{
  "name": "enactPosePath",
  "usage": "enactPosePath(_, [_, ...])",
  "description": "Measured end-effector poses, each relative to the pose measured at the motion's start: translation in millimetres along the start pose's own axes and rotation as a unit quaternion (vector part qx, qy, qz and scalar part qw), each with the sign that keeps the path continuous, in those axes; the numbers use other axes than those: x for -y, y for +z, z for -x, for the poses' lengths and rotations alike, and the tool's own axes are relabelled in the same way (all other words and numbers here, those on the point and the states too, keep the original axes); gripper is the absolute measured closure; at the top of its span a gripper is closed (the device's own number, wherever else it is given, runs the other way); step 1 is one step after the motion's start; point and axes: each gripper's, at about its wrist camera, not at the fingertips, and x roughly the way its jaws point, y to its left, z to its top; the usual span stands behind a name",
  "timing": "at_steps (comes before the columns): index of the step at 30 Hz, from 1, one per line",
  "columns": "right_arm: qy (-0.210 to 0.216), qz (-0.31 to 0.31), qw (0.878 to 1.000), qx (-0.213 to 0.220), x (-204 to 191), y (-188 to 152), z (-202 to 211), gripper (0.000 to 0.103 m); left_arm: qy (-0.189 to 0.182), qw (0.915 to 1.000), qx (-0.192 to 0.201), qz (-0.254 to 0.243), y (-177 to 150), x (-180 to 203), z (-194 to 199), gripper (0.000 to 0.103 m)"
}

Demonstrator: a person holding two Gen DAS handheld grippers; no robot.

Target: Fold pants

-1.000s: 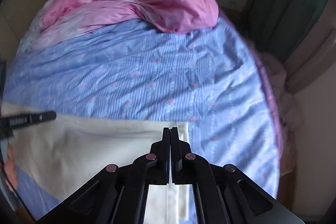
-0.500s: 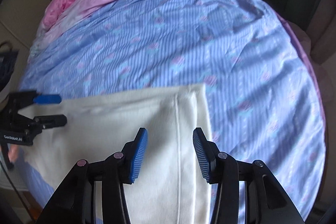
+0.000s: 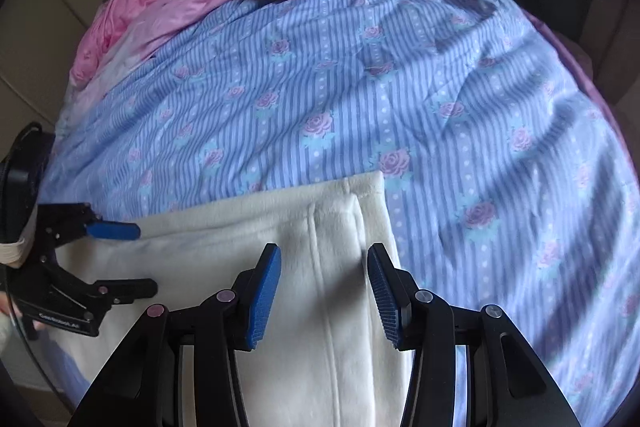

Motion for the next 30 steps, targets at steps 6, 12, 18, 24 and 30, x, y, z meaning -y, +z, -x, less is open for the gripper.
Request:
enactPosePath(6, [0.008, -0.012, 1.0, -0.007, 6, 2, -17, 0.057, -0.007, 0.9991, 0.002, 0.042, 3, -18, -7, 0.053])
enactPosePath(12, [0.0, -0.012, 1.0, -0.017, 6, 0, -32, 0.069, -0.038, 0.9966, 0.003, 0.073, -5, -28, -2, 0.09])
enactPosePath(18, [-0.004, -0.024, 1.0, 0.008, 1, -7, -6, 0.087, -0.003, 0.9978, 0.044, 0.05, -12, -2, 27, 0.094])
enactPosePath(24, [-0.015, -0.011, 0.998, 0.066, -14, 0, 47, 0.088, 0.009, 0.9936, 0.089, 0.069, -2, -7, 54, 0.093])
enactPosePath(30, [-0.044, -0.01, 0.999, 0.027, -11, 31, 9, 0.089, 0.047, 0.9951, 0.054, 0.069, 25, -16, 23, 0.093])
